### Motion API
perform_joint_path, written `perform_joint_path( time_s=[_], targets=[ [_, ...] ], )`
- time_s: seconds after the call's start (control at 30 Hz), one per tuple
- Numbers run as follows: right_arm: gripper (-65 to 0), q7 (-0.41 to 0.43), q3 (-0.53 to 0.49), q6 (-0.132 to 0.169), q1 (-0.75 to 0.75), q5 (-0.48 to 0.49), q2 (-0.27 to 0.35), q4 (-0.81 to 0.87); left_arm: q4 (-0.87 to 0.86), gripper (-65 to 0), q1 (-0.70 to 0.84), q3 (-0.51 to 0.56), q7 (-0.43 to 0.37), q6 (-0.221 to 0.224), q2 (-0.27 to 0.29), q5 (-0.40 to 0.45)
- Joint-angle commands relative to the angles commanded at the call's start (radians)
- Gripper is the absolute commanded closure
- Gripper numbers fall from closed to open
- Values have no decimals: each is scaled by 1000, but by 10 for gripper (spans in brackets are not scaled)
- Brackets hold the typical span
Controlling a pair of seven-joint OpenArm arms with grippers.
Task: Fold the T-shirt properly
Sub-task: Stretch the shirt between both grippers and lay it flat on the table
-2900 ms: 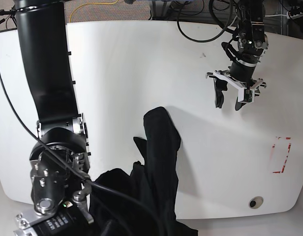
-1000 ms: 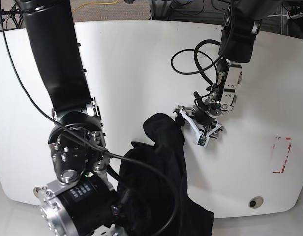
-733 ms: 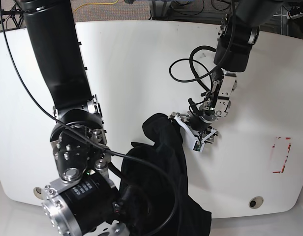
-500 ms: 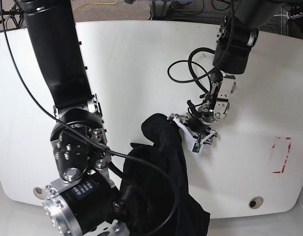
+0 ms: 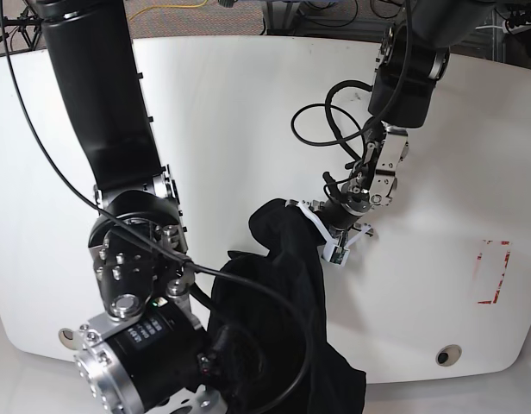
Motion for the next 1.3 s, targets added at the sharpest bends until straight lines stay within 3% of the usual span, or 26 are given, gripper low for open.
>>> perform_joint_path(
  time_s=[0.2, 0.37, 0.63, 0.83, 1.3],
  targets=[
    [0, 0, 0, 0, -8, 0, 0, 0, 124, 0, 71, -6, 5, 0, -23, -2],
    [0, 0, 0, 0, -15, 0, 2, -5, 338, 0, 161, -17, 94, 0, -80, -5],
    [0, 0, 9, -2, -38, -3, 31, -6, 649, 0, 301, -173, 212, 0, -91, -3],
    [0, 2, 37, 6, -91, -87, 38, -8, 879, 0, 388, -292, 296, 0, -130, -3],
    [0, 2, 166, 6, -164, -104, 63, -63, 1160, 0, 471, -548, 391, 0, -140, -6]
  ],
)
